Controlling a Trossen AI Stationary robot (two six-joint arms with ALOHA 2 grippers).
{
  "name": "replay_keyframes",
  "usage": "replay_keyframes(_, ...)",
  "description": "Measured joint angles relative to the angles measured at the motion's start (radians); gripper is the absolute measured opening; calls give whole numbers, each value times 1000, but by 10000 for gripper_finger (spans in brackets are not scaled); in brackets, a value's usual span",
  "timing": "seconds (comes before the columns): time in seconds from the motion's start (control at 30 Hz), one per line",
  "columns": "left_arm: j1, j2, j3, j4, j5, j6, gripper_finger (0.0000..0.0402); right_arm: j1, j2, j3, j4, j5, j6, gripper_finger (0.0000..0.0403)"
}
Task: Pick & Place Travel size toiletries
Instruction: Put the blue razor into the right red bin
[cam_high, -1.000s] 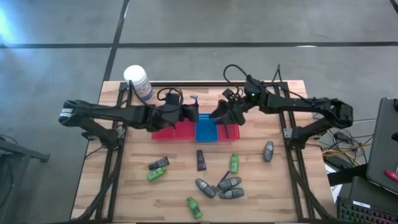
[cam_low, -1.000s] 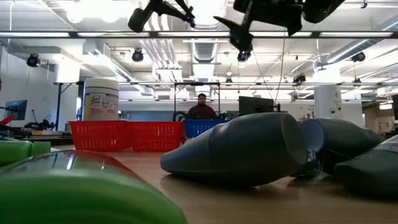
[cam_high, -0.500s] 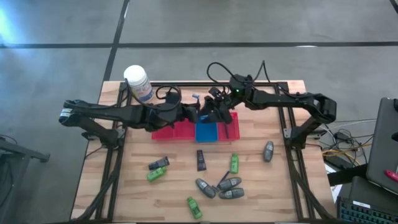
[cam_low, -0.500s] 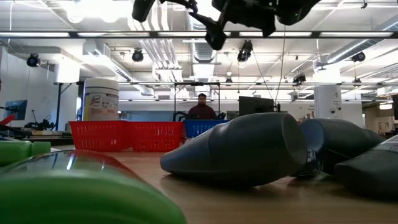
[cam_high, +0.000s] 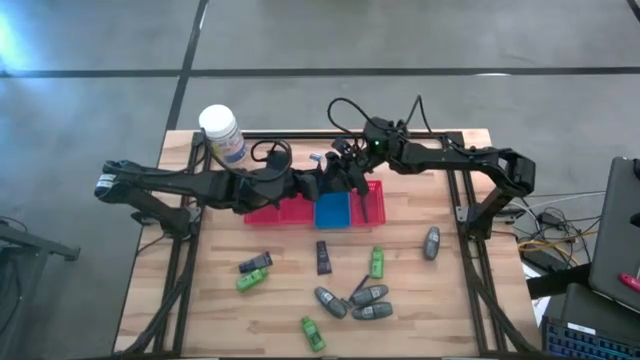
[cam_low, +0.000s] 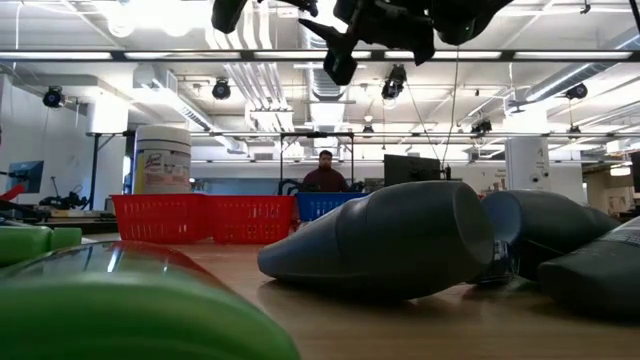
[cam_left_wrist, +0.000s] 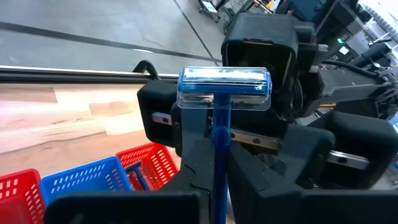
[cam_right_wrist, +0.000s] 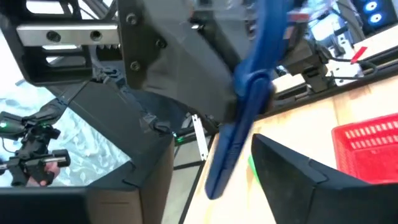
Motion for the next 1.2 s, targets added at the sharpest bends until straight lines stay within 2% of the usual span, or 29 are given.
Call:
replay_keyframes(0.17, -2, 0, 0, 0, 2, -1, 24, -5, 0, -2, 0, 8, -2, 155)
replay_keyframes(0.5, -8, -1, -2, -14, 2, -1, 36, -4, -2, -2, -35, 45, -33, 27)
replay_keyframes(0.6, -7, 0, -3, -31, 2, -18, 69, -9, -5, -2, -85, 71, -49, 27)
replay_keyframes(0.7, -9, 0, -3, -75, 3, -43, 120, -16, -5, -4, -142, 97, -52, 34)
replay_keyframes(0.9, -8, 0, -3, -174, 9, -32, 205, -27, -23, -4, -256, 205, -35, 31)
replay_keyframes(1.03, -8, -1, -3, -348, 9, -44, 233, -34, -72, -4, -512, 349, -45, 31)
replay_keyframes(1.2, 6, -2, -3, -538, 20, -67, 236, -30, -168, -60, -796, 505, -13, 35)
